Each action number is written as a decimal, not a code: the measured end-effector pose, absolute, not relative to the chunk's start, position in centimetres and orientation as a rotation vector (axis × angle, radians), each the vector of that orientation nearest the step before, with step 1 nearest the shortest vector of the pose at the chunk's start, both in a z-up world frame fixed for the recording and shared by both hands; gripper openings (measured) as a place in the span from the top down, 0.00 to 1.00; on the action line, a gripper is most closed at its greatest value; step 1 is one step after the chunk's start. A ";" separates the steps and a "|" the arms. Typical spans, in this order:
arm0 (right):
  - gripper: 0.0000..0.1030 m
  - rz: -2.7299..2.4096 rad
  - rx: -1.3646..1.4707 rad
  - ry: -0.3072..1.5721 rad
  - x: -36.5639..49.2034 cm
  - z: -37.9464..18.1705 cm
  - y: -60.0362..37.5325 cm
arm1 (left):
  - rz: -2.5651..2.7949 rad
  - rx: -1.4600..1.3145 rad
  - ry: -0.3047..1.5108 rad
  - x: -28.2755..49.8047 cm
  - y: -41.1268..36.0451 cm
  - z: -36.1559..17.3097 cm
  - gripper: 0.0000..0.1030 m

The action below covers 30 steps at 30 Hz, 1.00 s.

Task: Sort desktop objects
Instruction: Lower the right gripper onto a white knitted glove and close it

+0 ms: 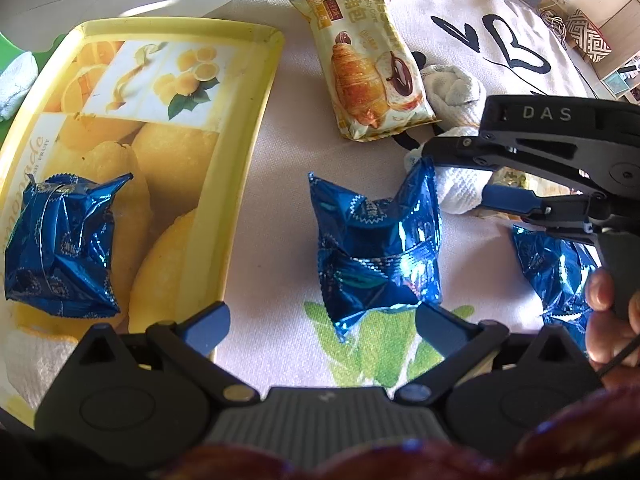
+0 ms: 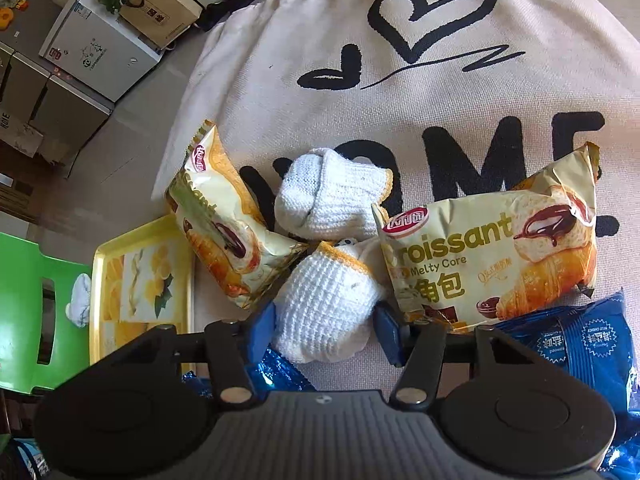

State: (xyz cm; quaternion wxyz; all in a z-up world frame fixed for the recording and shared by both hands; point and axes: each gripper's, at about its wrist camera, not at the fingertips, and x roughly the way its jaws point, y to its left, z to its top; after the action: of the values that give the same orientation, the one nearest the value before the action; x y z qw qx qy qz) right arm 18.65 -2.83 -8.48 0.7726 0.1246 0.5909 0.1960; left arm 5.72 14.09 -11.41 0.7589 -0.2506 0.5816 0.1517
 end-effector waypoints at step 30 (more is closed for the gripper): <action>0.44 0.445 0.158 1.261 18.9 -9.1 -1.2 | 0.325 -0.540 1.233 6.2 14.0 -11.2 0.00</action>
State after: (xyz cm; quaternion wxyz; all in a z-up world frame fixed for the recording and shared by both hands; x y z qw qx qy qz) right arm 18.95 -1.20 -9.14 0.7817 0.0732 0.5841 0.2060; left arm 6.17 14.04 -11.19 0.7696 -0.2488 0.5686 0.1498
